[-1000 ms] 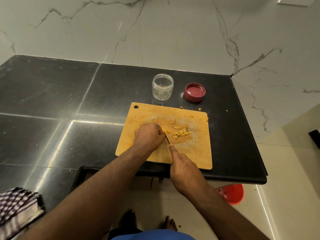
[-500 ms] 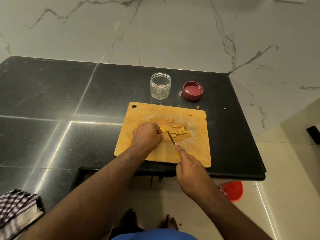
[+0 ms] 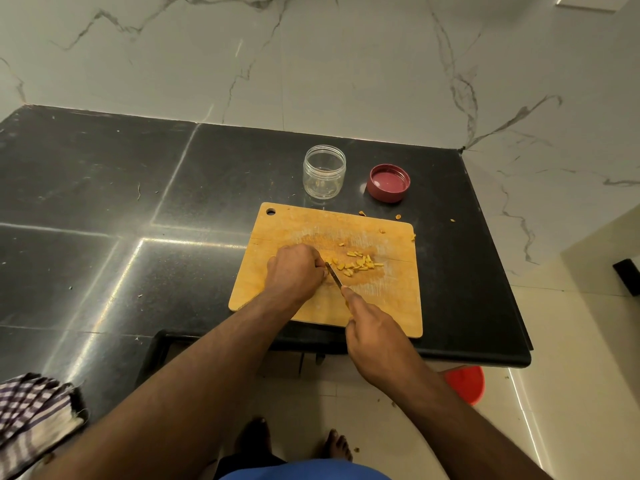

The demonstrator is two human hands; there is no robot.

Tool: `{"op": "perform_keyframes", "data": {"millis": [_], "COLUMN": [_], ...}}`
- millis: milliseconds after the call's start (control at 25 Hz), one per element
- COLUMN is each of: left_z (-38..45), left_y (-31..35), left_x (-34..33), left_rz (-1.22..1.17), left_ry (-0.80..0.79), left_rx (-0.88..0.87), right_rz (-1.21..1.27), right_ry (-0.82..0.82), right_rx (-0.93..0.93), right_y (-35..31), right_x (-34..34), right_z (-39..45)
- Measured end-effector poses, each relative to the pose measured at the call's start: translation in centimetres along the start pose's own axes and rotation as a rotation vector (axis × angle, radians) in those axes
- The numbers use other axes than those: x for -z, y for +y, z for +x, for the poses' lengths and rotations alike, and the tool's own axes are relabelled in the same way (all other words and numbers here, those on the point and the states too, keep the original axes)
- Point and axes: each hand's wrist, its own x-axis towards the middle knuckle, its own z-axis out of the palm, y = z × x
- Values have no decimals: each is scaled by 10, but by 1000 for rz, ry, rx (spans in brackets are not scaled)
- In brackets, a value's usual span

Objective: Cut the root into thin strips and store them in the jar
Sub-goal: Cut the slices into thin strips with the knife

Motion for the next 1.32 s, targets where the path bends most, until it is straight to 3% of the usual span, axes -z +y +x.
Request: {"op": "perform_keyframes", "data": {"millis": [360,800,1320], "left_z": [1,2,3], "left_y": [1,-1,1], "left_x": [1,2,4], "left_rz": [13,14,24], "left_ry": [1,-18,-12], "left_rx": [-8,3,15], "right_rz": [-38,110,27], "right_ry": [-82,18,-43], "right_rx": [20,16,45], "right_y": [8,16,14], "right_x": [9,3,7], "right_z": [13,-17,2]}}
